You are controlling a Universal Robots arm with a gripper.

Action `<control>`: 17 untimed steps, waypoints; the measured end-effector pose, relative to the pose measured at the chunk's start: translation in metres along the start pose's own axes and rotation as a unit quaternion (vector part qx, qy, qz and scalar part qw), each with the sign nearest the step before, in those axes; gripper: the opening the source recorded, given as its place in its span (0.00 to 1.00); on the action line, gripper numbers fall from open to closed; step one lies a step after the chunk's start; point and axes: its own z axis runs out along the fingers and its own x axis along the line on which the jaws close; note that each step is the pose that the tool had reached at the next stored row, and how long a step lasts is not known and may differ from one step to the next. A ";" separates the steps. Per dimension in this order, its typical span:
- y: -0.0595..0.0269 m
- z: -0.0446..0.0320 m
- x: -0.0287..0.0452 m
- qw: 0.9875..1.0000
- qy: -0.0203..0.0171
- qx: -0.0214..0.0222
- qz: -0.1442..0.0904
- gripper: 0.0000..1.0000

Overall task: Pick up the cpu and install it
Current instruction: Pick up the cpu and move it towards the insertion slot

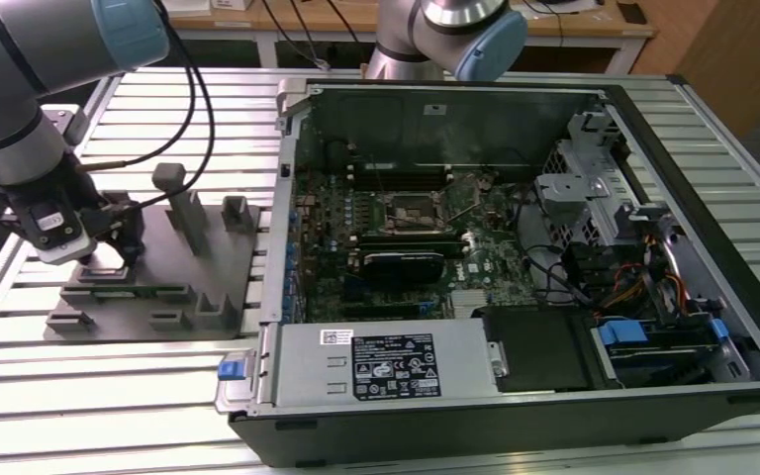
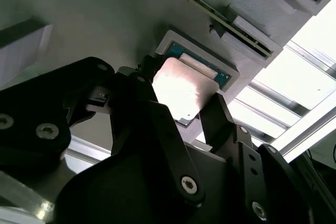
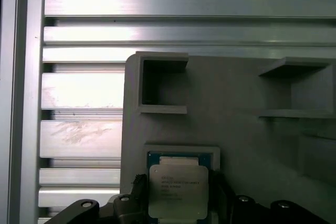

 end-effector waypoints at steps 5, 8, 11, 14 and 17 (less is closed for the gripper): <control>0.0000 0.0000 -0.0006 1.000 0.000 0.000 0.000 0.54; 0.0000 0.0000 -0.0009 1.000 0.000 0.000 0.000 0.54; 0.0001 -0.0010 -0.0010 1.000 0.000 0.000 0.000 0.54; 0.0004 -0.0062 -0.0011 1.000 0.000 0.000 0.000 0.54; 0.0008 -0.0118 -0.0011 1.000 0.000 0.000 0.000 0.54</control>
